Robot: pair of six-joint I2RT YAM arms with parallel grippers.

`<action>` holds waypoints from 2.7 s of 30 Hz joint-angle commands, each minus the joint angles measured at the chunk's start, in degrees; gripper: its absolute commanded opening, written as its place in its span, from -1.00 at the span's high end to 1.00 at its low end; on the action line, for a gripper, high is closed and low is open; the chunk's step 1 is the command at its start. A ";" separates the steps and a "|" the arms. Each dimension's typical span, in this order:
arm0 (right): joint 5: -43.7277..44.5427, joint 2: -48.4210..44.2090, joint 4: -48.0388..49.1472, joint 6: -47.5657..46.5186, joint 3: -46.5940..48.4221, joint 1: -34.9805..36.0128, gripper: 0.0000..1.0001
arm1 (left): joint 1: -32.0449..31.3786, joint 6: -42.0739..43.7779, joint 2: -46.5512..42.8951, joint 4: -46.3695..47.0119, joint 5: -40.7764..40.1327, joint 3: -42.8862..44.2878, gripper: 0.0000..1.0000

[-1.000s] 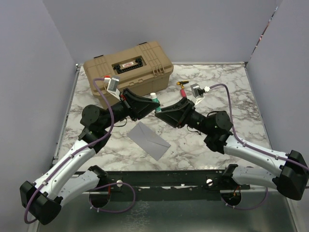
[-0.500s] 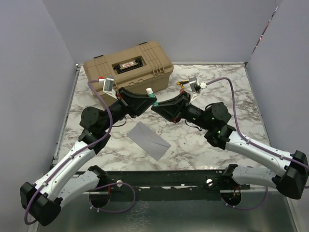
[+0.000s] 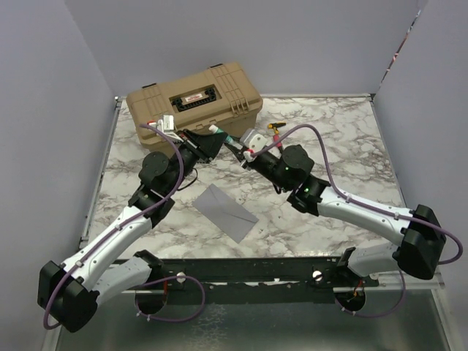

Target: Place the letter into the envelope and seal it

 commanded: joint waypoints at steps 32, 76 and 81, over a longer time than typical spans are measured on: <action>-9.57 -17.72 -25.09 36.31 2.13 -1.26 -0.39 | 2.10 6.12 3.76 -8.60 20.44 12.96 1.00; -23.06 -13.89 -11.44 44.81 0.55 -4.63 0.98 | 2.99 2.57 -0.91 7.49 34.60 6.26 1.00; -10.40 -7.10 -19.69 23.66 6.62 -4.56 0.98 | 2.91 2.27 -2.32 6.96 19.40 1.35 1.00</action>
